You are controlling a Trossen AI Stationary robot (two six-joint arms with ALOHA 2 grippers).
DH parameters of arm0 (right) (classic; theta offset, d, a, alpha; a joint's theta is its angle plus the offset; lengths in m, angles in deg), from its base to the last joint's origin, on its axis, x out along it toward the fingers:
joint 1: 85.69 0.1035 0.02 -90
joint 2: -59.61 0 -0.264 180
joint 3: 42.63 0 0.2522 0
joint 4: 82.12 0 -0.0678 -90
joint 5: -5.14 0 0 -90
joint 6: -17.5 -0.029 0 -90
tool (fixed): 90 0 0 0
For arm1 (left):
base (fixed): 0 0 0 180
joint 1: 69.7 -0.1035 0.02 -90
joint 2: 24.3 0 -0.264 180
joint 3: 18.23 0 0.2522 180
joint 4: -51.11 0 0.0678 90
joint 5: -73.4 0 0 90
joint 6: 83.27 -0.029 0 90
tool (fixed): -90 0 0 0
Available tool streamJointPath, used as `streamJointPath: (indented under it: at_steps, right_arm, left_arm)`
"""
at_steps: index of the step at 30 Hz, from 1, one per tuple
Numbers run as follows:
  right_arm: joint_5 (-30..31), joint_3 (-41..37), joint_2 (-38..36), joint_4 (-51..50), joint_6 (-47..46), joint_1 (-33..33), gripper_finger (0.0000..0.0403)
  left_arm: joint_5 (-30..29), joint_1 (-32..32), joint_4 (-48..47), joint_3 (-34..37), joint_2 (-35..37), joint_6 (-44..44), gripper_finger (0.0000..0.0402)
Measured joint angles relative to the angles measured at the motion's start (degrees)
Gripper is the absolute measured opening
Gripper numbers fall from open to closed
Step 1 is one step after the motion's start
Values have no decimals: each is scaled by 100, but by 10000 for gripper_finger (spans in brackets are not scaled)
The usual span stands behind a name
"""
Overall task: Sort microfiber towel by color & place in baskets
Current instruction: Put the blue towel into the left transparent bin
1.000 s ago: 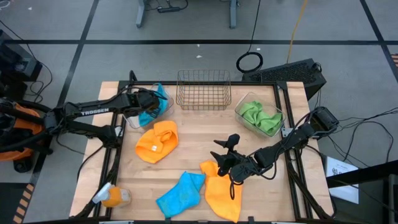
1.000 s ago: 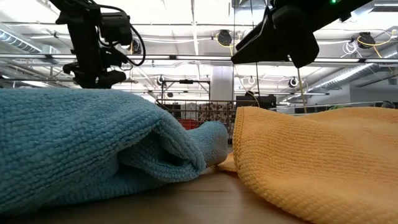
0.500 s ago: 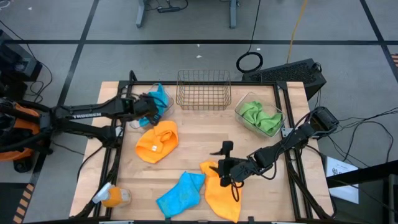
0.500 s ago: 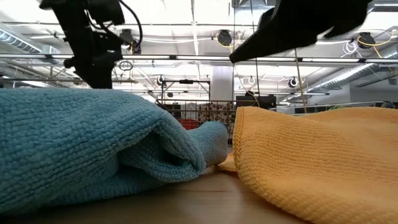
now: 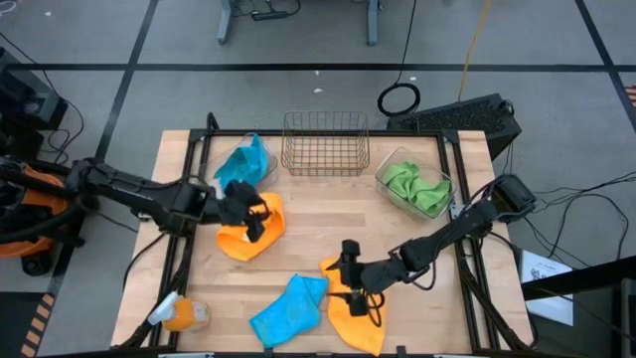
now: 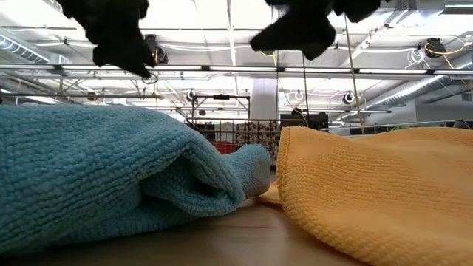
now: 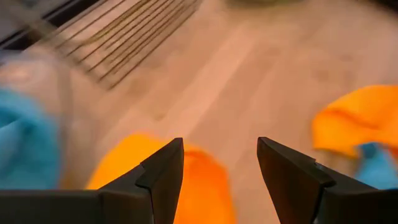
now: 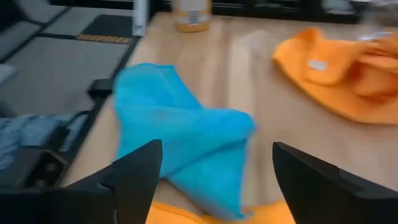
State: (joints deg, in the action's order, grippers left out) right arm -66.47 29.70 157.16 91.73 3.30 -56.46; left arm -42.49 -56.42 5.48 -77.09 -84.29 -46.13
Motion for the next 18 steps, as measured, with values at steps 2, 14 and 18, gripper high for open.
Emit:
streamJointPath:
  at_steps: [2, 14, 18]
  right_arm:
    - [-221, 204, 232, -5, 18, -10, 302]
    - [-539, 1447, 1871, -259, -50, -223, 334]
    - [-843, 1759, 2256, -457, -199, -297, 334]
  left_arm:
    - [-107, 276, 179, 1, -21, -2, 210]
    - [-847, 980, 658, 0, -273, 5, 210]
    - [-877, 989, 750, 2, -344, 3, 210]
